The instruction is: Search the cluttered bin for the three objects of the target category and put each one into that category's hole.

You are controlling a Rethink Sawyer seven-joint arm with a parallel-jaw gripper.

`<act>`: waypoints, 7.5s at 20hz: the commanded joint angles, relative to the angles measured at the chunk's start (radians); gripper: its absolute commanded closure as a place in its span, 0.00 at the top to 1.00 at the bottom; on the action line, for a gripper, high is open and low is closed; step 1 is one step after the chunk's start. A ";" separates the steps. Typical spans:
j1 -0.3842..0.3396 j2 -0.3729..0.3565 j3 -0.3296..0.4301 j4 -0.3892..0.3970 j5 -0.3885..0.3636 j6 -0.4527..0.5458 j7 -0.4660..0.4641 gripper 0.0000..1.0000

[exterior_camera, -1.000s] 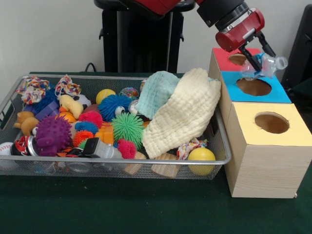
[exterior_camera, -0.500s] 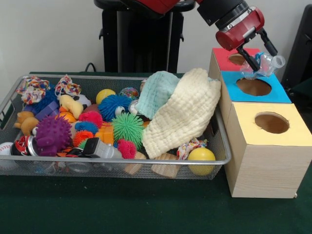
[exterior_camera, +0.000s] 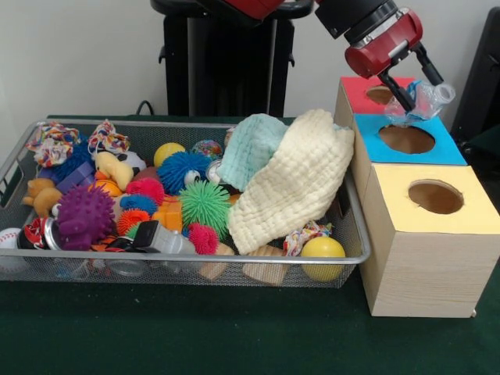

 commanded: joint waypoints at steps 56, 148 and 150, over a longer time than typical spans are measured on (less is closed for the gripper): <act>-0.098 -0.282 -0.458 -0.125 -0.084 0.262 0.187 1.00; -0.254 -0.005 -0.769 -0.644 -0.464 0.373 0.149 1.00; -0.287 0.000 -0.734 -0.634 -0.471 0.367 0.144 1.00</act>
